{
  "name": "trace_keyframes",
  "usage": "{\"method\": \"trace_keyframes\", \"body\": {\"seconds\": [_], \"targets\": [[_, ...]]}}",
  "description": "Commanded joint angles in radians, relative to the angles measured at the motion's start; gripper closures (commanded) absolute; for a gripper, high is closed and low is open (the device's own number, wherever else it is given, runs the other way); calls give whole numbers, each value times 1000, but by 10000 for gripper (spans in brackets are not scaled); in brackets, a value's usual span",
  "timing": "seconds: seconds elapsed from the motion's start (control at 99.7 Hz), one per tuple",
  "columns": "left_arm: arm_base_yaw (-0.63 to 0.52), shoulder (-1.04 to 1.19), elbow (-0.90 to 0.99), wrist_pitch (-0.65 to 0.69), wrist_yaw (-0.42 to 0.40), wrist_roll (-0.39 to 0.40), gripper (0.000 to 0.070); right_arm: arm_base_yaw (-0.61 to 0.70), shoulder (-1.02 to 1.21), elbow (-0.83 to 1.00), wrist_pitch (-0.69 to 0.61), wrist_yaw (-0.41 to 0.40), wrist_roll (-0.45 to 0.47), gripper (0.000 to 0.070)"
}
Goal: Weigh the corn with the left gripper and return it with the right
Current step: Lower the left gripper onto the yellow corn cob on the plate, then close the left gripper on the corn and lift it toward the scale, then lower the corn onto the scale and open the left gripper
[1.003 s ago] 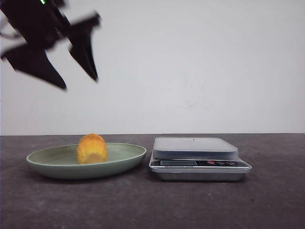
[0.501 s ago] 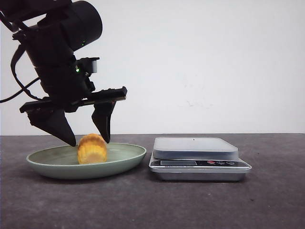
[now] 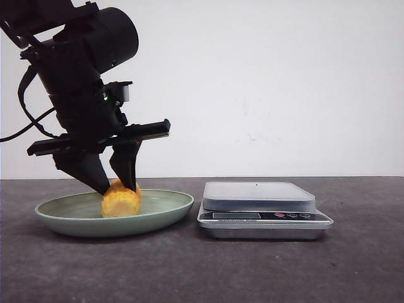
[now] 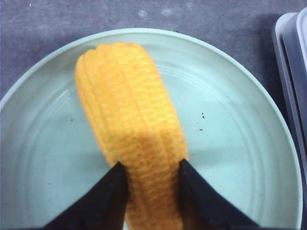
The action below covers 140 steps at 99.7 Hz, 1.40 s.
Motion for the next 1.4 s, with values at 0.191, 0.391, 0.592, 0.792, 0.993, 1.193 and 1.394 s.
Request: {"method": "trace_keyframes", "body": {"seconds": [0.191,0.391,0.592,0.792,0.993,1.193,1.394], "targets": [[-8,-19,29,1,-3,9,697,2,4,18,8,-1,-12,154],[-26,-136,71,-27,2,49,697,2,4,18,9,-1,-12,154],[-115,-150,176,-28,0,55,695,2,3,19,17,-1,-12,154],[-200,8,340,-39,-3,55,695,2,3,19,15,-2,-11,154],[-238,182,470,-59,-3,51,696,2,-4,19,-6,-1,-15,154],[-258,298,498,-62,2,37,696,2,-5,19,-6,-1,-15,153],[-268,338,498,-66,2,37,695,2,-5,19,-8,-1,-25,153]]}}
